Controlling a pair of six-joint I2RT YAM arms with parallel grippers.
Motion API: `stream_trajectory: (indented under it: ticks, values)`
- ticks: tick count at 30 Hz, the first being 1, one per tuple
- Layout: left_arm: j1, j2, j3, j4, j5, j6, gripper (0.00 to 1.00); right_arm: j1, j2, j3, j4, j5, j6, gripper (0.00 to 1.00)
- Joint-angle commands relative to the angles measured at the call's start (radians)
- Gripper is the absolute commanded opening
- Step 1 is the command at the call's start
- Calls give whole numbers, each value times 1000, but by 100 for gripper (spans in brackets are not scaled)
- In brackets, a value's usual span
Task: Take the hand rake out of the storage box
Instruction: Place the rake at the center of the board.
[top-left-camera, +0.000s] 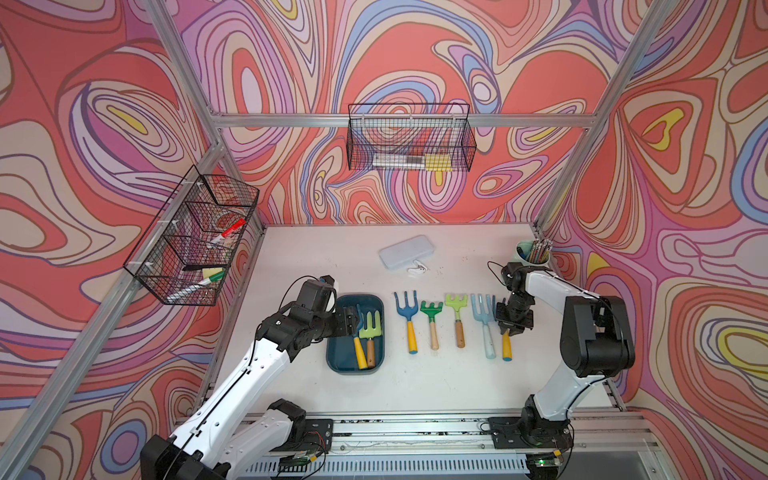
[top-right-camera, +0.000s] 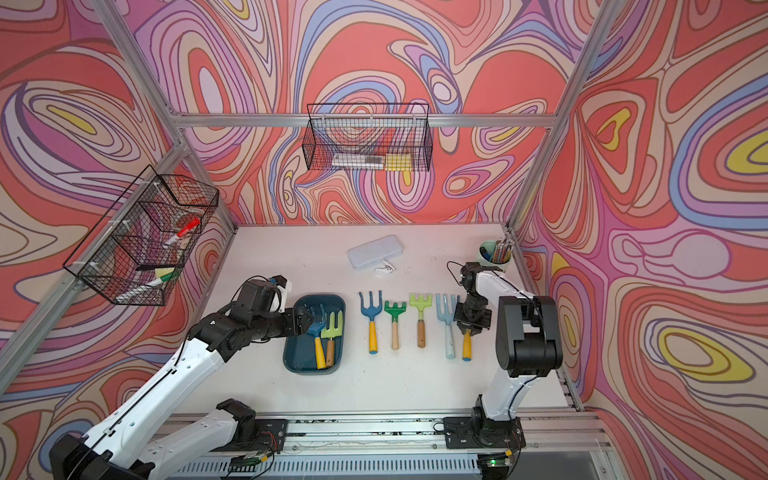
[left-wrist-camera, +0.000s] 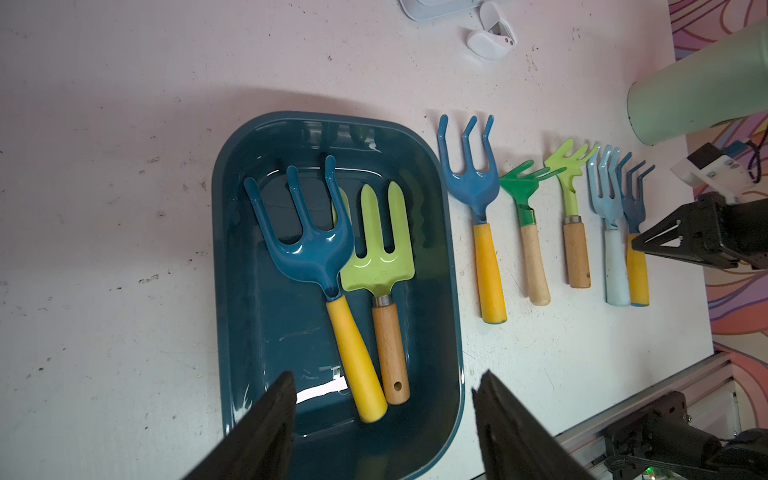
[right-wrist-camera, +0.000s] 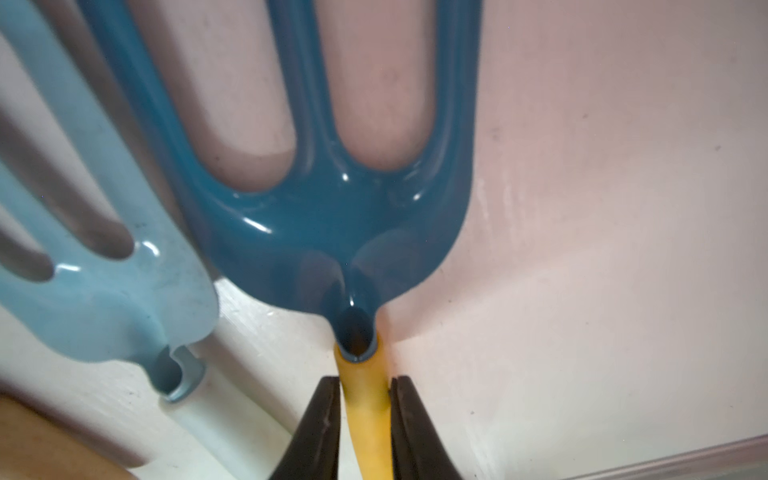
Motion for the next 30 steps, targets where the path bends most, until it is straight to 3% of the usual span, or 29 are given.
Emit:
stream_trajectory:
  ticks: [1, 30]
  values:
    - [11, -16, 15, -1, 12, 20, 71, 5, 34, 35, -33, 47, 0, 23]
    - [26, -20, 29, -56, -14, 11, 71, 7, 112, 74, 26, 97, -169, 19]
